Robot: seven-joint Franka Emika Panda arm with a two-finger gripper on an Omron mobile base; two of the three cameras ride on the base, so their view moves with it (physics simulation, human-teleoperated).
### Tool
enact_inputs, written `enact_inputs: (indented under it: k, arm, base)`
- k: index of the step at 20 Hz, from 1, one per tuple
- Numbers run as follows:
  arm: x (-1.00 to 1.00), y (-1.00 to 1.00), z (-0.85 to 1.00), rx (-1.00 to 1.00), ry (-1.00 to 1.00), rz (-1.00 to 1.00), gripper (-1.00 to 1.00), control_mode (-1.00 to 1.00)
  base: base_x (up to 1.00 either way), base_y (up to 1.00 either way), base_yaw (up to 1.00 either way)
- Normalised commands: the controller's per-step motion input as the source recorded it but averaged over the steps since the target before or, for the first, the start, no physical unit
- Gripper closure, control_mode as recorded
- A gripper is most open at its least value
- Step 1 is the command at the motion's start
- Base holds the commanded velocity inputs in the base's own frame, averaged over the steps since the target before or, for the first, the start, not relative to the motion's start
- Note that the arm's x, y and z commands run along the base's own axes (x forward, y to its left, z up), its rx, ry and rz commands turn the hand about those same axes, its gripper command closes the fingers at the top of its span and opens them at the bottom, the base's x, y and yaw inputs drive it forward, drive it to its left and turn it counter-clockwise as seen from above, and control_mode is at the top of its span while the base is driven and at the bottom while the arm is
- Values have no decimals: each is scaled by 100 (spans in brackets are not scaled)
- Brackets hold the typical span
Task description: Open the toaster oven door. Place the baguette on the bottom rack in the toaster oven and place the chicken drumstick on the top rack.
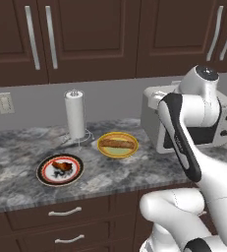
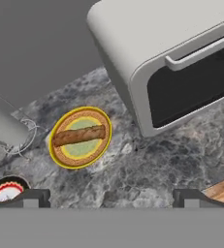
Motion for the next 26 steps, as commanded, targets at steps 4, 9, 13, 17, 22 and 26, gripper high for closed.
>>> enact_inputs:
  k: [4, 9, 13, 17, 22, 26]
  arm:
    - [-1, -51, -1, 26, 7, -32, -100, -100]
    - [-2, -48, -6, 15, 16, -29, -100, -100]
    - [0, -42, -5, 10, 18, -27, -100, -100]
    - [0, -48, -9, 18, 0, -25, -100, -100]
    - [0, -39, -5, 19, -5, -20, -100, -100]
    - [6, -33, -3, 14, -1, -17, -100, -100]
  base:
    - [0, 0, 0]
    - [0, 0, 0]
    - [0, 0, 0]
    - [0, 0, 0]
    - [0, 0, 0]
    - [0, 0, 0]
